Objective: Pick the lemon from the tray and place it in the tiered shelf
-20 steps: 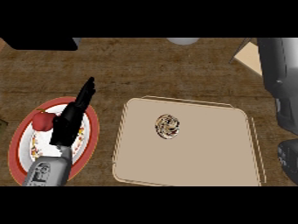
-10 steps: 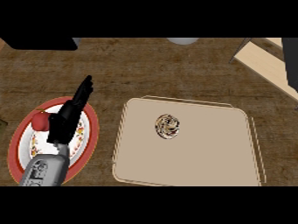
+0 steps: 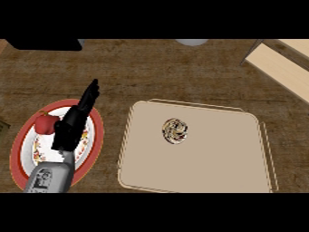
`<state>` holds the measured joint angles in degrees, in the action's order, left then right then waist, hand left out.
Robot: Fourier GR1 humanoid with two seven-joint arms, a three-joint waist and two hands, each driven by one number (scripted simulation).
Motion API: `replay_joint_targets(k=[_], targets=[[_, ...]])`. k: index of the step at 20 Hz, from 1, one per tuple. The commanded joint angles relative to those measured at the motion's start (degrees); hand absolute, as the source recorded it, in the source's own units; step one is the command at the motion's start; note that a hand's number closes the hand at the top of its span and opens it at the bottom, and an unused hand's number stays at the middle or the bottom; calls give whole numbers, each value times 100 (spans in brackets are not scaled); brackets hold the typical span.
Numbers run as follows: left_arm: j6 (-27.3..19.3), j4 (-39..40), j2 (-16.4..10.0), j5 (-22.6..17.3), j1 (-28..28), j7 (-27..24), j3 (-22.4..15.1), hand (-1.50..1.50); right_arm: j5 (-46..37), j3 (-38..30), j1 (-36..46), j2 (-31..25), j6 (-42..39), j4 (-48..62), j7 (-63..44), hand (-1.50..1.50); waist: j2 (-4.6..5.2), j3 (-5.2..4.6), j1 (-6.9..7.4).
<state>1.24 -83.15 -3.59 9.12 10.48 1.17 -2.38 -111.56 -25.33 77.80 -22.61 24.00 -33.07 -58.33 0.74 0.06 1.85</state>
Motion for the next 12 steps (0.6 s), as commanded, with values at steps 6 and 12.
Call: replay_joint_targets(k=[6,12], targets=[[54,307,-114,-84,146,-136,216,0,859,-552,-379,-196,1973,-75,219,150,-1,-4,-35],[72,-4,-74,-24,123,187,71,0,951,-603,-358,-491,2446,462,424,150,6,-2,39]])
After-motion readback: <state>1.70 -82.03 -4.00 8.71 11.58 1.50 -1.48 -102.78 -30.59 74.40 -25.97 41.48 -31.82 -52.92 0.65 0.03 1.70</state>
